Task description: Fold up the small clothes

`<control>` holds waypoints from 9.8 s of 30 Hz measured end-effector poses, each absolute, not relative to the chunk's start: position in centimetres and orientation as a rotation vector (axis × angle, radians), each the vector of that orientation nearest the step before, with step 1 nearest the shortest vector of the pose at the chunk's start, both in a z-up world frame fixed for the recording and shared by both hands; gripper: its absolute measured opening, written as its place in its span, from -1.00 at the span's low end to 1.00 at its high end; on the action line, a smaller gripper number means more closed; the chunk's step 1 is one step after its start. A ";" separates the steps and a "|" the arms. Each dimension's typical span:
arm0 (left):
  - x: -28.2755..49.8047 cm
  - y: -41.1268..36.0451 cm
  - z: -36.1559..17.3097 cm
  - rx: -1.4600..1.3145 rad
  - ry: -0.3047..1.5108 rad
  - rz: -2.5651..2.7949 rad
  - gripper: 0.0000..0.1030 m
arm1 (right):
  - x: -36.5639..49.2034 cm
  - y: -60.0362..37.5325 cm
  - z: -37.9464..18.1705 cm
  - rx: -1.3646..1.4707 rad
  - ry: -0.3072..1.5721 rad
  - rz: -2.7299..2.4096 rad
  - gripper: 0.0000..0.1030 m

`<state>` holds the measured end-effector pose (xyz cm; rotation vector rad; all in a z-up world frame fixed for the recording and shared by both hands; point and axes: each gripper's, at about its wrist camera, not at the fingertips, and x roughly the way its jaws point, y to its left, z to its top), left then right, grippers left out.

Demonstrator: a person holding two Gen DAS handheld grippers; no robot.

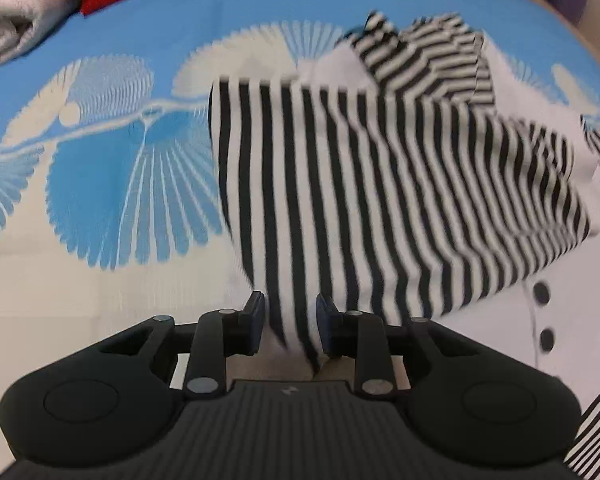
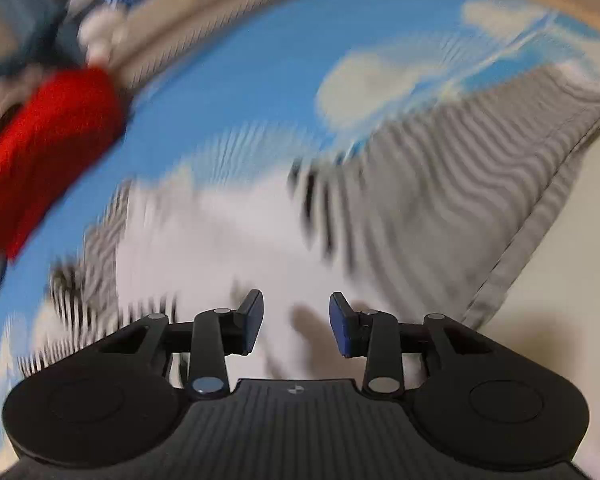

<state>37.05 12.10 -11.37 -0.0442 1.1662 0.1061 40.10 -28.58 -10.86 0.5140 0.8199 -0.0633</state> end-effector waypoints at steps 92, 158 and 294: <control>38.9 16.8 -9.0 -0.469 1.102 0.126 -0.30 | 39.5 -8.2 -12.9 0.290 1.015 0.323 -0.50; 44.5 2.2 3.5 0.294 0.535 -0.132 -0.91 | 41.8 -19.5 -7.6 0.585 0.968 0.069 -0.53; 4.2 12.9 4.2 0.012 0.494 0.088 0.54 | 17.4 -32.0 0.6 0.133 0.545 0.152 -0.07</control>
